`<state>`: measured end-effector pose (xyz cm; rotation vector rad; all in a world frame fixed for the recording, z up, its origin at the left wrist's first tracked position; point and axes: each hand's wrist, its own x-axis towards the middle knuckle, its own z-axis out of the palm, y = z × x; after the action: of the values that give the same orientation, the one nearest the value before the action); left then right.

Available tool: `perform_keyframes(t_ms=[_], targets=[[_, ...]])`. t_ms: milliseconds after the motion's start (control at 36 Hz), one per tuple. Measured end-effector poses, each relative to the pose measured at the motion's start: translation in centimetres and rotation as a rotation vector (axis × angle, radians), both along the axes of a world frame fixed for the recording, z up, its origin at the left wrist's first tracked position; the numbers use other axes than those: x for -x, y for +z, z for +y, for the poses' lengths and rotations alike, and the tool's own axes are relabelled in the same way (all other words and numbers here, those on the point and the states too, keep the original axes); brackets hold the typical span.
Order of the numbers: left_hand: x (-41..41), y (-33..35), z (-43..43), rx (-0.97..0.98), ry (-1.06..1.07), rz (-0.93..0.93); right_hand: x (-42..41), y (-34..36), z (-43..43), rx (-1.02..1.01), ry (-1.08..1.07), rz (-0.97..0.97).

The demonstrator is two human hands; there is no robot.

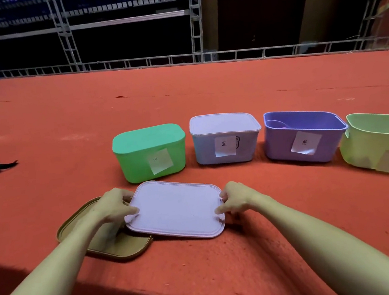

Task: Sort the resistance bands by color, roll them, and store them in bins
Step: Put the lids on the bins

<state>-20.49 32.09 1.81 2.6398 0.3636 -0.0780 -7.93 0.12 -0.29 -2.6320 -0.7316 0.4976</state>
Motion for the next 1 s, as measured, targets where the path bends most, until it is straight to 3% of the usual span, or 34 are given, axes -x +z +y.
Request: perform_keyframes(t_ms=[139, 361, 583, 750, 1000], targets=[[-0.1, 1.2, -0.5, 0.151, 0.098, -0.109, -0.1, 1.2, -0.8, -0.104, -0.036, 0.011], [-0.6, 3.6, -3.9, 0.586, 0.207, -0.219, 0.2, 4.9, -3.5, -0.552, -0.241, 0.083], [-0.9, 5.0, -8.7, 0.937, 0.294, -0.313, 0.3, 6.8, -7.3, -0.848, -0.386, 0.226], [-0.4, 5.2, -10.0, 0.829, 0.132, -0.316, 0.2, 6.6, -10.3, -0.785, -0.369, 0.172], [0.0, 5.7, -10.7, 0.763, -0.074, -0.207, 1.5, 7.9, -12.8, -0.620, -0.173, 0.129]])
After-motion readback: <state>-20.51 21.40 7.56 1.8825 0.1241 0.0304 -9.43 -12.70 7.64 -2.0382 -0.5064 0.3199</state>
